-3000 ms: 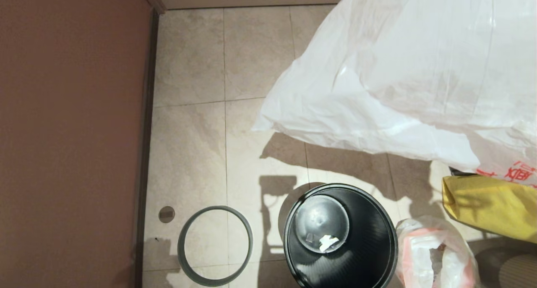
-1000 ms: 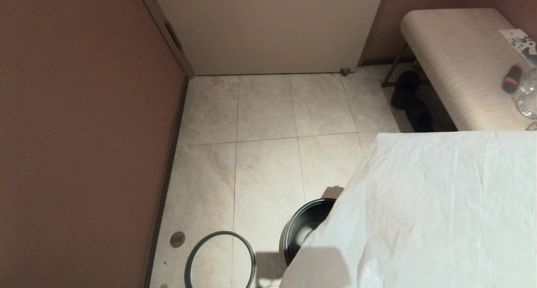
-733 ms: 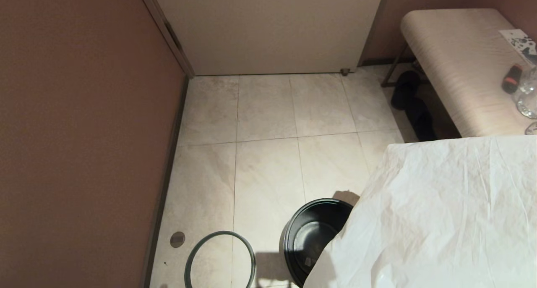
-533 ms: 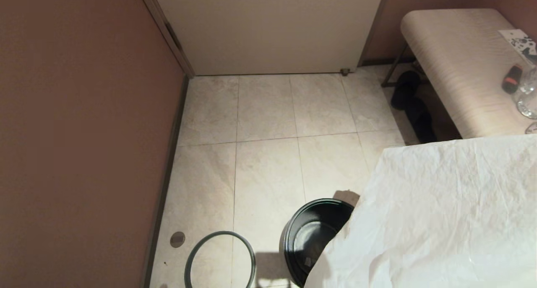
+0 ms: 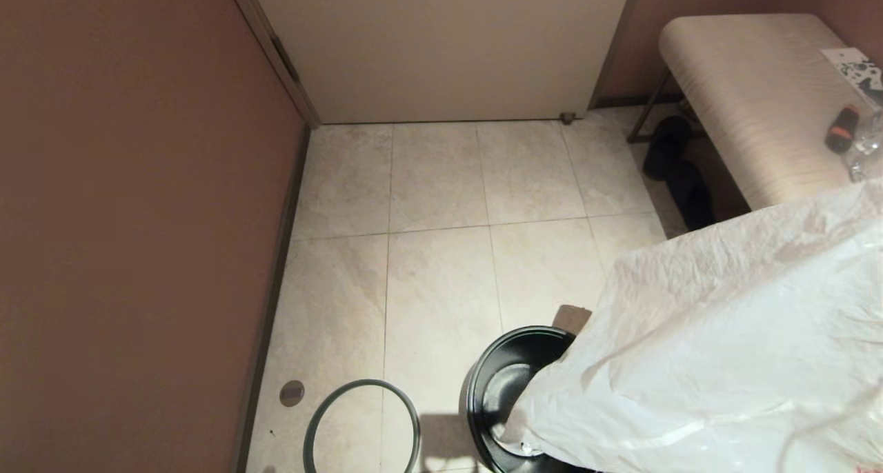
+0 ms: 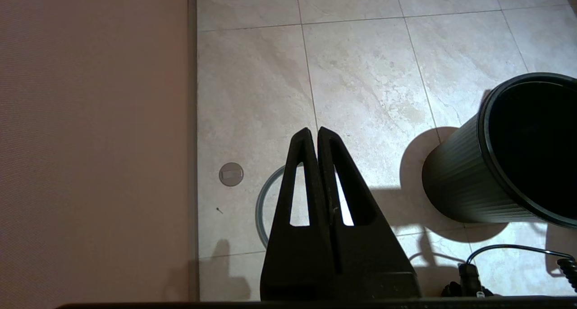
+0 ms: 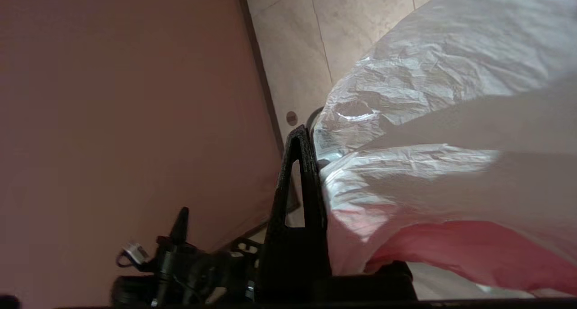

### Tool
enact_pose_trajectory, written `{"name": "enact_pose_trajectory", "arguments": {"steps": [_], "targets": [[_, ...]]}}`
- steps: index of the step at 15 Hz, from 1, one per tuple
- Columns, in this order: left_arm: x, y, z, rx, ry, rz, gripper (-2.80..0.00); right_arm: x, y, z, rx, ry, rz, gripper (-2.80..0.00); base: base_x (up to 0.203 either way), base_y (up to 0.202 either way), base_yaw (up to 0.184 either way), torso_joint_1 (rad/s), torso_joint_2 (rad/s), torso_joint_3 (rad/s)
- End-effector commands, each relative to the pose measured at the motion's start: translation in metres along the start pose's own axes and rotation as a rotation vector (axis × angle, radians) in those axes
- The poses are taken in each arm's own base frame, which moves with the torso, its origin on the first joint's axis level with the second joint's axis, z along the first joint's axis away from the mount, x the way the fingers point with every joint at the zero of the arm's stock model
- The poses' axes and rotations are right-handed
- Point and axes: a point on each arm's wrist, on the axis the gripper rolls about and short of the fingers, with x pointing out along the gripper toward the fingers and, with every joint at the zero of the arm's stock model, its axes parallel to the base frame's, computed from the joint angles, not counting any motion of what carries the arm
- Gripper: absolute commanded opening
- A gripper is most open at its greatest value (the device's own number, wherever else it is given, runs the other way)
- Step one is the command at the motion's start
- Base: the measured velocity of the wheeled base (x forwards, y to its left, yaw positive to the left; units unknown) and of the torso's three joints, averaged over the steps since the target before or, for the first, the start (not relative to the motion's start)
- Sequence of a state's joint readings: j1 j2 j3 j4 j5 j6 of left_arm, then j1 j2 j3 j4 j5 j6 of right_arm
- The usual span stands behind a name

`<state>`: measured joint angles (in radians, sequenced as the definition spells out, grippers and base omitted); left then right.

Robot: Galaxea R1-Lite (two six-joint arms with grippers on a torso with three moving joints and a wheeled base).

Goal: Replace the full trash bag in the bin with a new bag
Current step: Put the new garbage bag on the trash can

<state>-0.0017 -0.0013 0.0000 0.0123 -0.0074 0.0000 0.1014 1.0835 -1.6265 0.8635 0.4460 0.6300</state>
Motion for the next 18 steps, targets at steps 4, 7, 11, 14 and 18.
{"name": "enact_pose_trajectory", "arguments": {"steps": [4,7,11,14,18], "targets": [[0.000,0.000,0.000,-0.002,0.001,0.000,-2.80,0.037,0.017,0.042,0.175,0.076,-0.052,-2.80,0.000,0.000,0.000,0.000,0.00,0.000],[0.000,0.000,0.000,-0.002,0.001,0.000,-2.80,0.060,0.013,0.027,0.157,0.124,-0.250,-2.80,0.000,0.000,0.000,0.000,0.00,0.000],[0.000,0.000,0.000,-0.002,0.001,0.000,-2.80,0.046,0.022,0.015,0.110,0.137,-0.220,-2.80,0.000,0.000,0.000,0.000,0.00,0.000],[0.000,0.000,0.000,-0.002,0.001,0.000,-2.80,0.040,0.017,0.006,0.115,0.205,-0.277,-2.80,0.000,0.000,0.000,0.000,0.00,0.000],[0.000,0.000,0.000,-0.002,0.001,0.000,-2.80,0.066,0.014,-0.002,0.209,0.343,-0.364,-2.80,0.000,0.000,0.000,0.000,0.00,0.000]]}}
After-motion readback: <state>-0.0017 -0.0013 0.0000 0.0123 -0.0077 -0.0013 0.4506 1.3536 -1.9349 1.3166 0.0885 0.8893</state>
